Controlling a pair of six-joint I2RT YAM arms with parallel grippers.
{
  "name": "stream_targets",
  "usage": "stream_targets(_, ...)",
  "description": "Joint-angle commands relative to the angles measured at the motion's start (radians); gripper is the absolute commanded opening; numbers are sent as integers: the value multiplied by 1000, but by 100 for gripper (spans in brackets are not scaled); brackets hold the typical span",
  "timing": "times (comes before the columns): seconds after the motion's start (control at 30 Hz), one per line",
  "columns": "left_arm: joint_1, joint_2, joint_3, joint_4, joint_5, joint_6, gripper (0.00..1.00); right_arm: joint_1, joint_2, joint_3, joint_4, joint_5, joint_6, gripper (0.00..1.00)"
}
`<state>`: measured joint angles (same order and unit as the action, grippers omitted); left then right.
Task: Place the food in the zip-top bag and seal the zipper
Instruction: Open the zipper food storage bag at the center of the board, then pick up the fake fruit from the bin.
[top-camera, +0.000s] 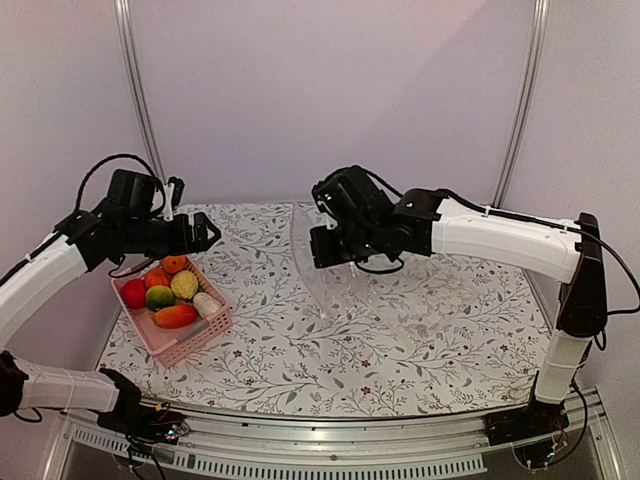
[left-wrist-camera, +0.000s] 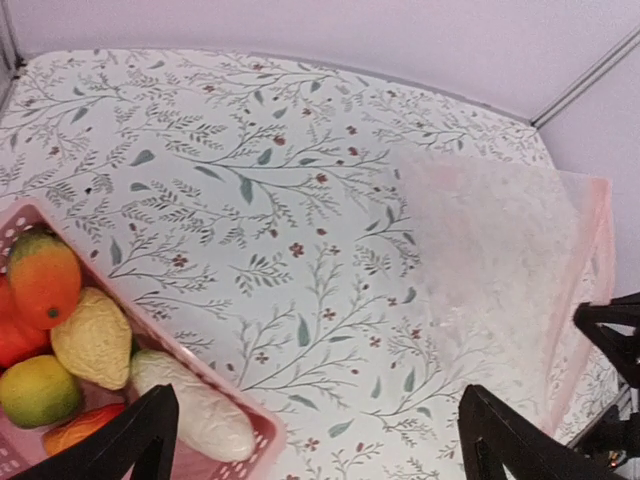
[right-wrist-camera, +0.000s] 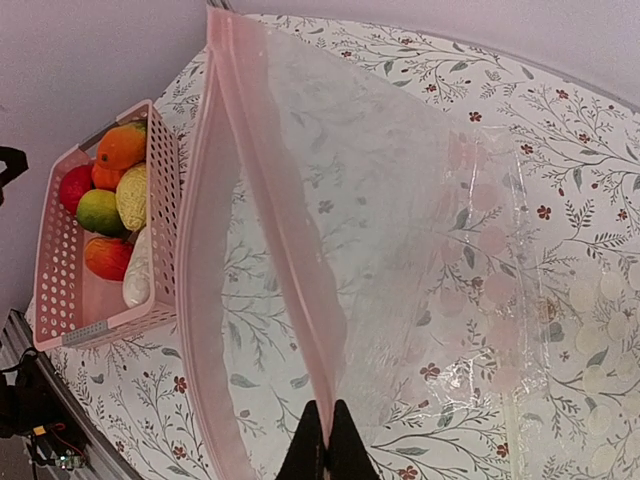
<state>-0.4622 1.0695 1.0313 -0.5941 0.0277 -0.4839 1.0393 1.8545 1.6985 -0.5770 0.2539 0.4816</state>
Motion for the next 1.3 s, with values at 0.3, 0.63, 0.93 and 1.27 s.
stream_targets(0.3,364,262,64,-86,-133,75,99,-6,20,40,5,-28,-9,0)
stream_targets(0.63,431,416,100,-53,-123,89,99,-6,21,41,15,-50,-18,0)
stream_targets(0.93,448,481,114,-45,-80,90,92,-6,18,32,23,-56,-16,0)
stream_targets(1.27,454,542,110,-36,-35,100,88,-6,20,29,27,-63,-11,0)
